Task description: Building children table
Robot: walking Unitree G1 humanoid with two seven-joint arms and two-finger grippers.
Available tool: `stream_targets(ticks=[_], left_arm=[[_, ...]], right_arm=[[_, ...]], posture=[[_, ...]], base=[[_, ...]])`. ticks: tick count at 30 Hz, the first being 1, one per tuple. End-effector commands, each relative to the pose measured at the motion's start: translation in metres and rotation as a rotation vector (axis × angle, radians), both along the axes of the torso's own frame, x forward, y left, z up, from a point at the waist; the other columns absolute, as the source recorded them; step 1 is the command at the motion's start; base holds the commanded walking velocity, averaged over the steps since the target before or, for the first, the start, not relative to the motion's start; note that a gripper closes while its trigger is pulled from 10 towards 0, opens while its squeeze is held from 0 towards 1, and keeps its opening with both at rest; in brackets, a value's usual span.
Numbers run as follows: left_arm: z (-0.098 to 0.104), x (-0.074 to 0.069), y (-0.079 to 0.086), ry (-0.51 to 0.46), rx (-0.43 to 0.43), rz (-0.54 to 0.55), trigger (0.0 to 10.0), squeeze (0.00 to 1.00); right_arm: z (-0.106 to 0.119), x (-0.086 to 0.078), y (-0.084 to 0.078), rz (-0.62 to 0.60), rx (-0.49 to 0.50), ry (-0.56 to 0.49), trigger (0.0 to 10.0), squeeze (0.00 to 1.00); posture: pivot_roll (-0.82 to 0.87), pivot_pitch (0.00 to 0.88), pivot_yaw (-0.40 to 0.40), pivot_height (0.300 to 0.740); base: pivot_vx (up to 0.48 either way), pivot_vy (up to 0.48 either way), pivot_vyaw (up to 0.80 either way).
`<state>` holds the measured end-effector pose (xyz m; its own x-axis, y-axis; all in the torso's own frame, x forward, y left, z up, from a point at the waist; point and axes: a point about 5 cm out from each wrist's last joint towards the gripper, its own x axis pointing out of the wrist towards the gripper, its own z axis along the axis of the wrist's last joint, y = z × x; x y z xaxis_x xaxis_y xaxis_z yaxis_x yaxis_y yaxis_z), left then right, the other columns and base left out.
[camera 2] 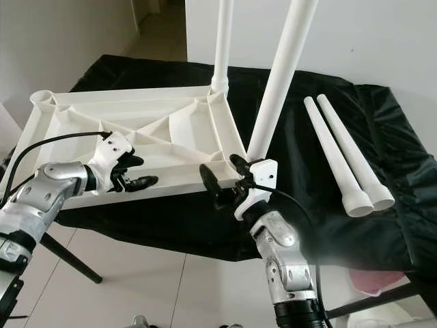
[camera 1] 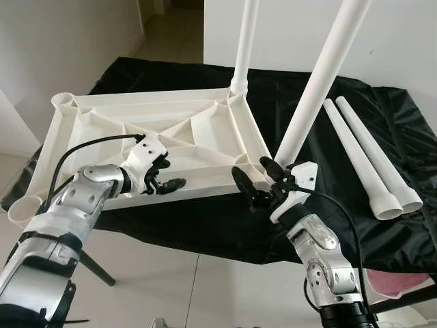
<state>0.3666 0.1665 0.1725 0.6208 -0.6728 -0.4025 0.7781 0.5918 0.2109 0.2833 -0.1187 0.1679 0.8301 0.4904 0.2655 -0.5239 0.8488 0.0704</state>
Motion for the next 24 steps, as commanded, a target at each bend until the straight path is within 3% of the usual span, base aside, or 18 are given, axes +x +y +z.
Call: stream_targets(ticks=[1,7,15,16,18,19,20,24], left_arm=[[-0.008,0.007,0.008,-0.007,0.05,0.147,10.0,0.0],[-0.012,0.013,0.016,0.003,0.075,0.26,10.0,0.0],[-0.017,0.013,0.018,0.032,0.099,0.297,10.0,0.0],[-0.017,0.014,0.017,0.027,0.1,0.294,6.7,0.0],[-0.016,0.015,0.016,0.022,0.1,0.291,6.7,0.0],[-0.016,0.015,0.016,0.011,0.106,0.292,4.7,0.0],[-0.016,0.015,0.015,0.002,0.118,0.286,0.0,0.0],[-0.015,0.015,0.01,-0.016,0.136,0.27,0.0,0.0]], right_arm=[[-0.001,-0.001,0.002,0.007,-0.004,0.008,10.0,0.0],[-0.001,0.0,0.005,0.016,-0.008,0.009,10.0,0.0],[-0.001,0.001,0.006,0.019,-0.011,0.009,10.0,0.0],[-0.002,0.001,0.006,0.019,-0.011,0.01,10.0,0.0],[-0.002,0.001,0.006,0.019,-0.011,0.01,10.0,0.0],[-0.002,0.001,0.006,0.019,-0.011,0.011,10.0,0.0],[-0.002,0.001,0.007,0.018,-0.011,0.011,10.0,0.0],[-0.002,0.002,0.008,0.014,-0.005,0.011,10.0,0.0]], posture=[[0.02,0.105,0.016,0.74],[0.02,0.097,0.014,0.74],[0.02,0.086,0.017,0.74],[0.02,0.084,0.017,0.74],[0.02,0.084,0.017,0.74],[0.02,0.084,0.017,0.74],[0.02,0.083,0.021,0.74],[0.03,0.082,0.024,0.74]], base=[[0.0,0.0,0.0],[0.0,0.0,0.0],[0.0,0.0,0.0],[0.0,0.0,0.0],[0.0,0.0,0.0],[0.0,0.0,0.0],[0.0,0.0,0.0],[0.0,0.0,0.0]])
